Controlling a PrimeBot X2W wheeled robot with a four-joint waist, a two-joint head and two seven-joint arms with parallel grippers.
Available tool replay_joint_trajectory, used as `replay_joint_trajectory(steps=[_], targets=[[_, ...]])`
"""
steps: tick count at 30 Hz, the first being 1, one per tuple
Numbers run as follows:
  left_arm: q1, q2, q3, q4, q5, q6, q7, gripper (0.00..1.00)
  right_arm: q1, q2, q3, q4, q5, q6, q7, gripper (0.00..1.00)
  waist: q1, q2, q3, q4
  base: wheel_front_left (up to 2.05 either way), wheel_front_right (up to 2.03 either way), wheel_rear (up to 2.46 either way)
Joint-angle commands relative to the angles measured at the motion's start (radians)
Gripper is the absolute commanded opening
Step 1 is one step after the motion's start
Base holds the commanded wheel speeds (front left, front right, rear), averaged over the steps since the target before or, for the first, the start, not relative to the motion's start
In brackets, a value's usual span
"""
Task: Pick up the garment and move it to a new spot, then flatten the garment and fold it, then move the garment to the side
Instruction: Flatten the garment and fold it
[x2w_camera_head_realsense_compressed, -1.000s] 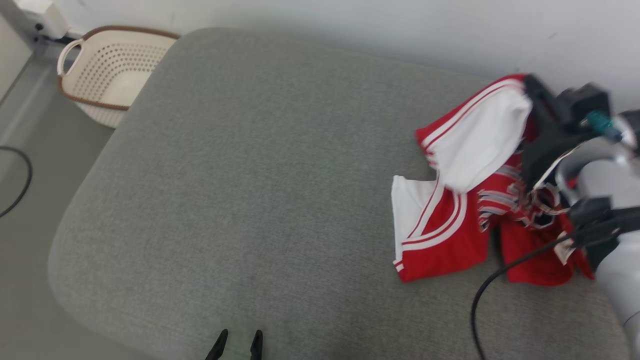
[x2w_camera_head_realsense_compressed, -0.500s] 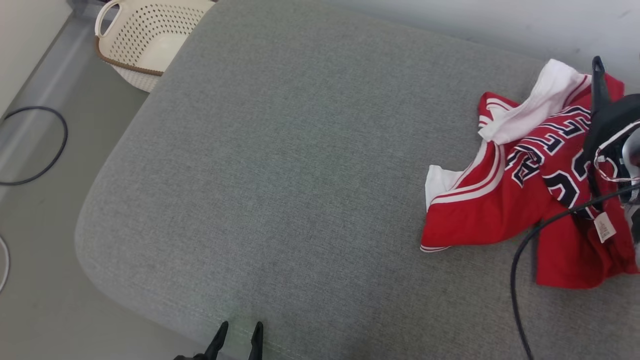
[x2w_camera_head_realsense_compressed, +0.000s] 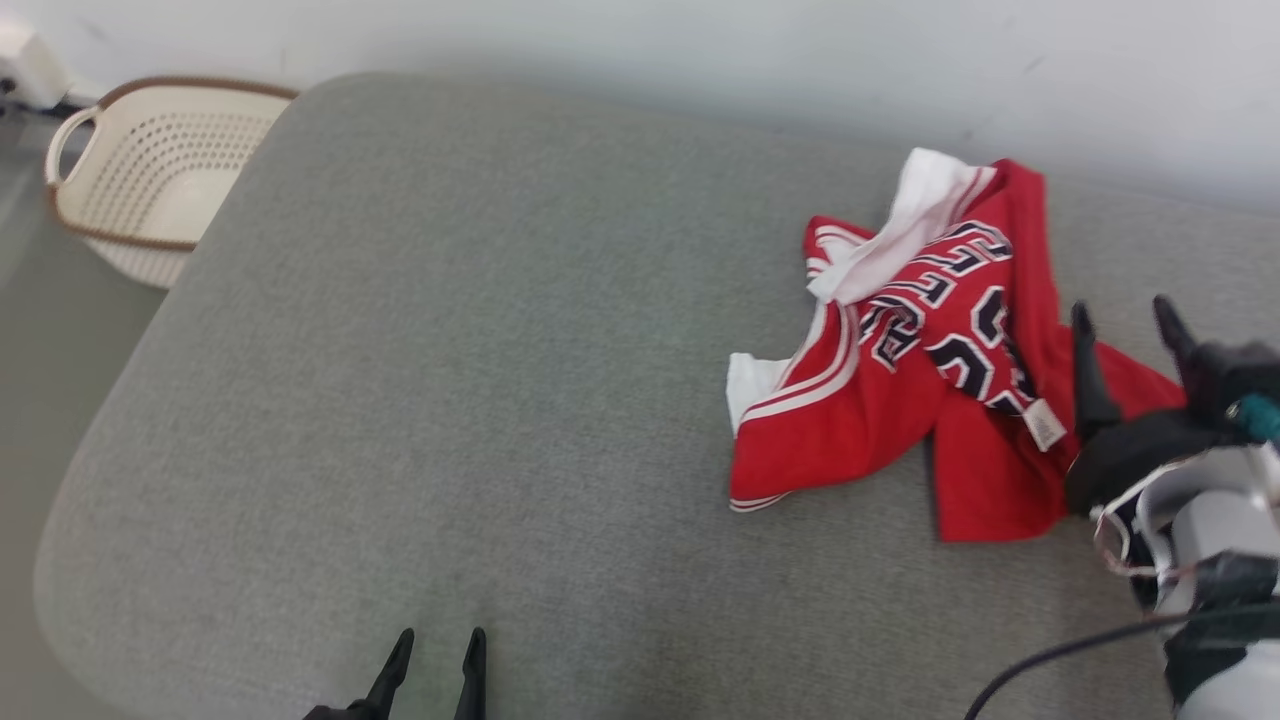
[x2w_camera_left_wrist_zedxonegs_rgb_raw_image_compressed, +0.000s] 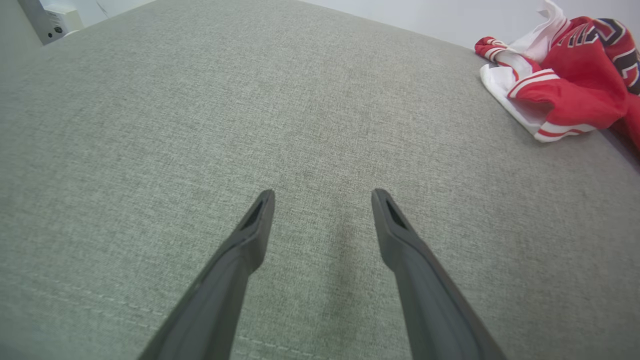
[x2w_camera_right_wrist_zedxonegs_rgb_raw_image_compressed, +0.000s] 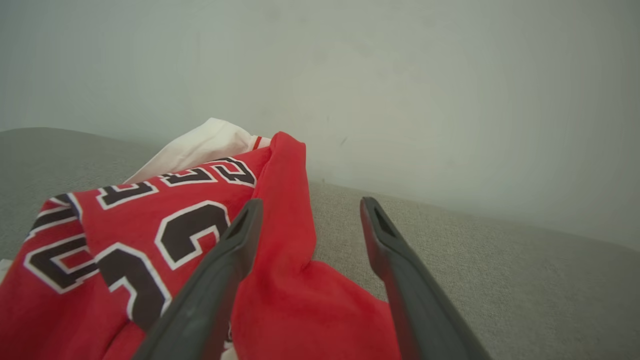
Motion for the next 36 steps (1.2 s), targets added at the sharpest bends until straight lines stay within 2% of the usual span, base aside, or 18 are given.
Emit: replay_joint_trajectory(steps=[1,7,14,17,21,30,31,32,33,34,36], targets=[[0.023,0.002,0.009,0.005,0.008,-0.002,-0.003,1.0,0.035,0.011,0.013,-0.023,0.012,0.0,-0.004,1.0,0.0,-0.0001,-0.08,-0.086,0.0,0.0,0.0],[0.057,0.001,0.04,0.011,0.026,-0.018,-0.003,1.0,0.192,0.042,0.103,-0.132,0.066,0.0,-0.004,1.0,0.0,-0.0001,-0.122,-0.133,0.0,0.0,0.0],[0.086,0.002,0.047,0.026,0.032,-0.029,-0.003,1.0,0.291,0.065,0.301,-0.169,0.12,0.0,-0.003,1.0,0.0,-0.0001,-0.118,-0.129,0.0,0.0,0.0],[0.089,0.001,0.048,0.034,0.028,-0.033,-0.003,1.0,0.289,0.065,0.364,-0.149,0.141,0.0,-0.003,1.0,0.0,-0.0001,-0.109,-0.115,0.0,0.0,0.0],[0.085,0.001,0.047,0.032,0.022,-0.031,-0.003,1.0,0.261,0.066,0.394,-0.109,0.146,0.0,-0.003,1.0,0.0,-0.0001,-0.098,-0.1,0.0,0.0,0.0],[0.066,0.001,0.043,0.033,0.012,-0.024,-0.003,1.0,0.2,0.091,0.398,0.081,0.106,0.0,-0.003,1.0,0.0,-0.0001,-0.074,-0.074,0.0,0.0,0.0],[0.065,0.001,0.042,0.033,0.011,-0.022,-0.003,1.0,0.197,0.093,0.4,0.106,0.107,0.0,-0.003,0.97,0.0,-0.0001,-0.073,-0.074,0.0,0.0,0.0],[0.064,0.001,0.041,0.034,0.008,-0.021,-0.003,1.0,0.191,0.095,0.398,0.13,0.108,0.0,-0.002,0.76,0.0,-0.0001,-0.071,-0.073,0.0,0.0,0.0],[0.062,0.001,0.04,0.035,0.006,-0.022,-0.003,1.0,0.186,0.095,0.397,0.153,0.107,0.0,-0.001,0.25,0.0,-0.0001,-0.07,-0.073,0.0,0.0,0.0],[0.061,0.001,0.039,0.035,0.004,-0.022,-0.003,1.0,0.184,0.097,0.395,0.17,0.112,0.0,-0.001,0.0,0.0,-0.0001,-0.069,-0.074,0.0,0.0,0.0],[0.059,0.001,0.039,0.035,0.001,-0.021,-0.003,1.0,0.172,0.095,0.393,0.177,0.111,0.0,-0.001,0.0,0.0,-0.0001,-0.068,-0.077,0.0,0.0,0.0]])
